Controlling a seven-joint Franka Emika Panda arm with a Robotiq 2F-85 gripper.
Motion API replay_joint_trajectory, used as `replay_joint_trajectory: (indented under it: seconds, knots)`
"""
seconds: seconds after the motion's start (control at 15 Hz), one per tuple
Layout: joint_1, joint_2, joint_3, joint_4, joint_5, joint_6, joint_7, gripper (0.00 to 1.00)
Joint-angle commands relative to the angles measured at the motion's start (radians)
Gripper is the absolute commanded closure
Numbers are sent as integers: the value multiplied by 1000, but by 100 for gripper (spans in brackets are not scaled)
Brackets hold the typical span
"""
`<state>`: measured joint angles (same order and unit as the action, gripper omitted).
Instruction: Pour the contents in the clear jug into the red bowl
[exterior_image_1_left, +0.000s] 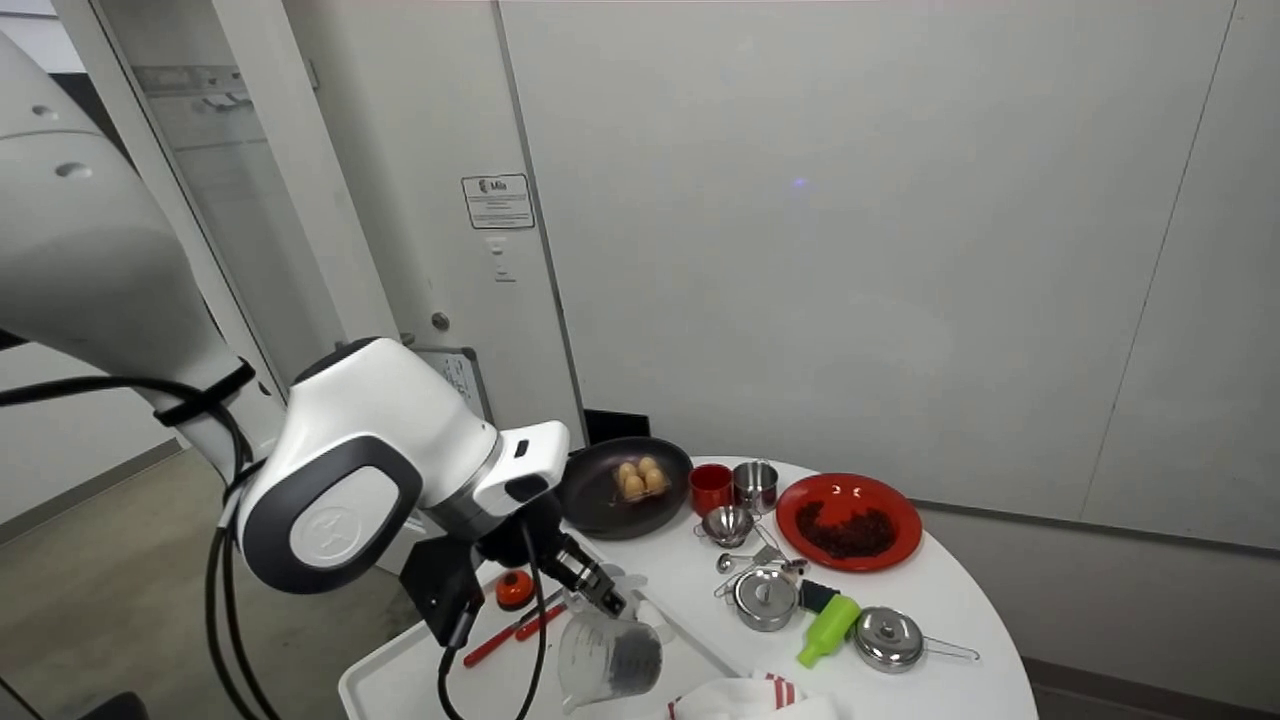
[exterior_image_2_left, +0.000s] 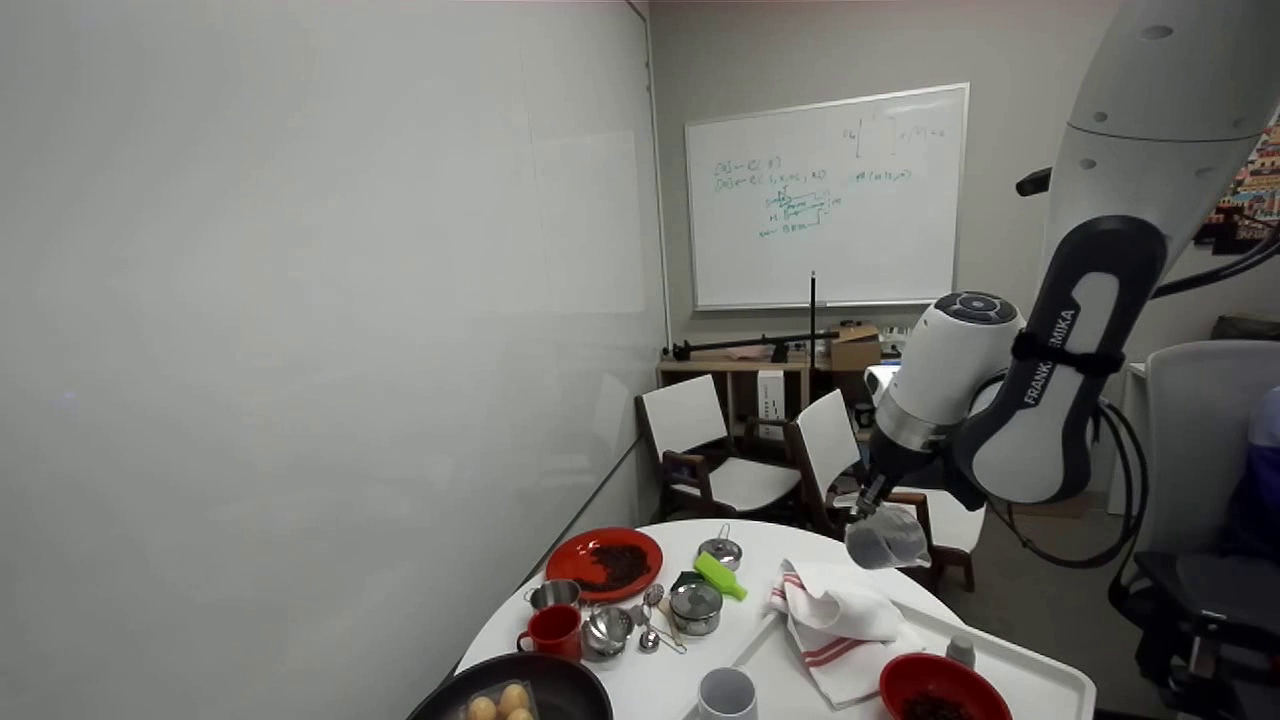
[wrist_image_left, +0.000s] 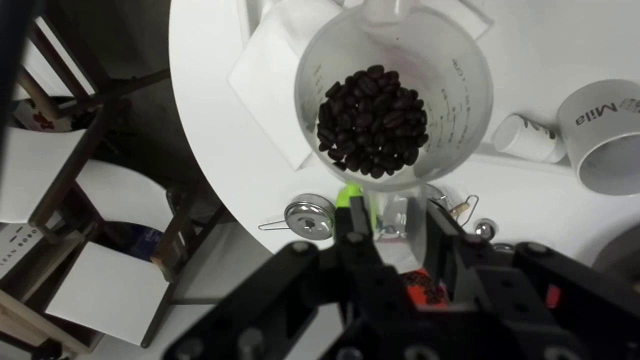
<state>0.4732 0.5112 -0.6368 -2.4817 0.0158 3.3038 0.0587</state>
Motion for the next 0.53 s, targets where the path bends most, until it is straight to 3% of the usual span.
replay_joint_trajectory:
  seconds: [0.0, 0.27, 0.47]
  knots:
    - [41, 21, -17, -10, 133, 40, 35, 90]
    - [85, 29, -46, -30, 241, 30, 59, 91]
    - [216, 92, -157, -49, 318, 43, 102, 91]
